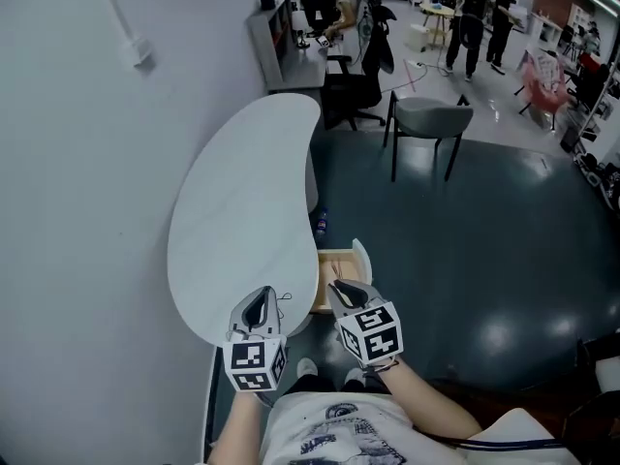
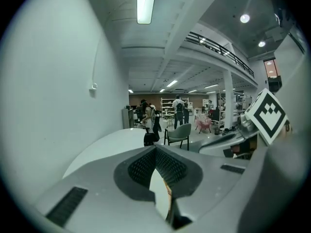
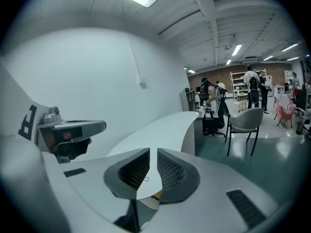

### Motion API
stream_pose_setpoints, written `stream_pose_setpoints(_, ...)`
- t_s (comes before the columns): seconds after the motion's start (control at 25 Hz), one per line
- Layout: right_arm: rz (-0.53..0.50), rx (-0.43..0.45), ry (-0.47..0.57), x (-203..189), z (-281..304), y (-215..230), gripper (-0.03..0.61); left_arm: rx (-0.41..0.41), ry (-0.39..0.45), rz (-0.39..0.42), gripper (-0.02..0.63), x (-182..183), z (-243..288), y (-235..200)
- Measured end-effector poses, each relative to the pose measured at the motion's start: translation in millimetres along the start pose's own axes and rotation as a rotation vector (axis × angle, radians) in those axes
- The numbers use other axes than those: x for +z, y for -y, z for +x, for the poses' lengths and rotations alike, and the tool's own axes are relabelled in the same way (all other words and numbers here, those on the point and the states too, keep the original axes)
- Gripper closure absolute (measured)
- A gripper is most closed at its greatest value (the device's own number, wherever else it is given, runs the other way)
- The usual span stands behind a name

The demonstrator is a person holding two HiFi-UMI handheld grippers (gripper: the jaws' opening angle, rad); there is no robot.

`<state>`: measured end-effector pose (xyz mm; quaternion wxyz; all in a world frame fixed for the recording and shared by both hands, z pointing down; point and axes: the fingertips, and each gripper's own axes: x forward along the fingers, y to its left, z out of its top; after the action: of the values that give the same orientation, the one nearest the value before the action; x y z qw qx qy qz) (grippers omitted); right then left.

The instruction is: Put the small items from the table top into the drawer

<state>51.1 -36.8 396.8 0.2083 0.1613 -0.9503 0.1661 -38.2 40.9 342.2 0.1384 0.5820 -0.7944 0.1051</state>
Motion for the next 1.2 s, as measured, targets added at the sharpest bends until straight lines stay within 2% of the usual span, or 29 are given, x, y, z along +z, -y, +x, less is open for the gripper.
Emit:
stream_pose_setpoints(0.28, -0.033, 0.052, 0.012, 29, 3, -56, 0.518, 0.062, 0.039, -0.028, 0.594, 16, -44, -56)
stream_pose_setpoints(0.72, -0.110, 0.012, 0.074, 51, 21, -143, 0.518, 0.048, 0.085, -0.040, 0.594, 13, -93, -125)
stream_pose_setpoints(0.96, -0.130, -0.013, 0.070, 45, 27, -170, 0.518, 0.067, 0.100, -0.034, 0.594, 5, -114, -148)
stream_pose_setpoints(1.2, -0.133, -0.022, 0.064, 44, 28, -176, 0.518, 0.056, 0.113, -0.055, 0.594, 5, -117, -155)
